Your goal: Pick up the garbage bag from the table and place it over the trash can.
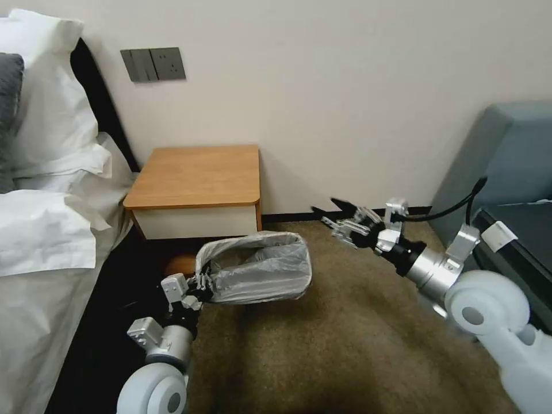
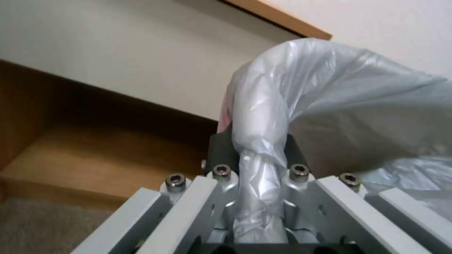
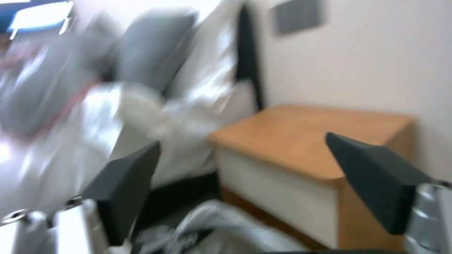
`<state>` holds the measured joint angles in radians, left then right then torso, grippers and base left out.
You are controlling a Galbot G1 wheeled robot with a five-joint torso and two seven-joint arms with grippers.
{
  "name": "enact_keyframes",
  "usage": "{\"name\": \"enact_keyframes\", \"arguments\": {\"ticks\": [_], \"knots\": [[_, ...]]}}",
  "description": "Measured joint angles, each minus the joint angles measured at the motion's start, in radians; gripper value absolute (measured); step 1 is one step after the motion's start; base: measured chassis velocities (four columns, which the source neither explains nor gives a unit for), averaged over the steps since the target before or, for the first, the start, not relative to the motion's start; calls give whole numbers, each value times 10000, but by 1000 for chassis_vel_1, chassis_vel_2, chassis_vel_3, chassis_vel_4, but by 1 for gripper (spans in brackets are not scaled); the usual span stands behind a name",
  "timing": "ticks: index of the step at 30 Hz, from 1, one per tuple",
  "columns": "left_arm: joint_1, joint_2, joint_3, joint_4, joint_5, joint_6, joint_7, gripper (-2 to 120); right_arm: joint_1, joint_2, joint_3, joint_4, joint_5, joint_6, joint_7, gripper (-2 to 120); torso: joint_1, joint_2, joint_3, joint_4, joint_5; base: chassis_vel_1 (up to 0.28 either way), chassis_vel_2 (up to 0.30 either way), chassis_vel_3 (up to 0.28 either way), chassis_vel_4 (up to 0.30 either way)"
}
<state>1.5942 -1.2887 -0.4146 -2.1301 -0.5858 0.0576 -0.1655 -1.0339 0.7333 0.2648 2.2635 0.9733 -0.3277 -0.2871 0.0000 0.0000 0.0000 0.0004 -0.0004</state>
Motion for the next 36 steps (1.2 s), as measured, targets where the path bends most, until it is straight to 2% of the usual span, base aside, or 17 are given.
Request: {"name": "enact_keyframes", "arguments": {"ticks": [1,2,4,5,8,9,10,12,14,16,17,19,21,23,24,30,36], "knots": [[0,0,0,0,0,0,0,7,0,0,0,0,0,0,0,93,0,0,0,0,0,0,0,0,0],[0,-22,24,6,200,-40,22,7,397,-205,-514,0,-356,-91,-74,97,0,0,0,-5,4,0,0,0,0],[-37,-76,95,42,780,-191,75,7,1566,-513,-2123,-169,-1567,-235,-19,92,0,0,0,-5,2,0,0,0,0],[-37,-76,95,42,780,-191,75,7,1566,-513,-2123,-169,-1567,-235,-19,92,0,0,0,-5,2,0,0,0,0],[-100,-134,160,66,1656,-372,131,7,3239,-552,-4204,-496,-3242,-592,-175,77,0,0,1,0,3,0,0,0,0],[-100,-134,160,66,1656,-372,131,7,3239,-552,-4204,-496,-3242,-592,-175,77,0,0,1,0,3,0,0,0,0],[-105,-146,180,62,1926,-411,139,7,3777,-485,-4855,-634,-3852,-753,-359,72,0,0,1,-1,4,0,0,0,0],[-105,-167,196,20,2237,-477,156,7,4347,-344,-5489,-813,-4637,-1108,-775,64,0,0,1,-2,3,0,0,0,0],[-102,-178,197,-11,2333,-496,168,7,4566,-263,-5757,-889,-4955,-1284,-927,60,0,0,0,-3,3,0,0,0,0],[-78,-215,207,-79,2517,-514,194,7,5008,-3,-6351,-1155,-5463,-1483,-1046,48,0,0,0,-5,3,0,0,0,0],[-78,-215,207,-79,2517,-514,194,7,5008,-3,-6351,-1155,-5463,-1483,-1046,48,0,0,0,-5,3,0,0,0,0],[-52,-251,209,-145,2707,-535,225,7,5331,317,-6845,-1471,-5965,-1543,-1117,39,0,0,1,-4,3,0,0,0,0],[-44,-262,210,-168,2766,-538,238,7,5409,411,-6961,-1564,-6125,-1544,-1119,36,0,0,0,-4,3,0,0,0,0],[-12,-291,209,-241,3020,-568,330,7,5669,843,-7428,-1975,-6856,-1545,-1124,22,0,0,1,-3,4,0,0,0,0],[-12,-291,209,-241,3020,-568,330,7,5669,843,-7428,-1975,-6856,-1545,-1124,22,0,0,1,-3,4,0,0,0,0],[35,-299,206,-373,3134,-589,433,7,5859,1626,-7920,-2525,-7622,-1698,-897,0,0,-1,1,-3,4,0,0,0,0],[101,-300,203,-466,3123,-607,522,7,5932,2034,-8076,-2890,-8112,-1848,-715,0,0,-1,0,-3,4,0,0,0,0]]}}
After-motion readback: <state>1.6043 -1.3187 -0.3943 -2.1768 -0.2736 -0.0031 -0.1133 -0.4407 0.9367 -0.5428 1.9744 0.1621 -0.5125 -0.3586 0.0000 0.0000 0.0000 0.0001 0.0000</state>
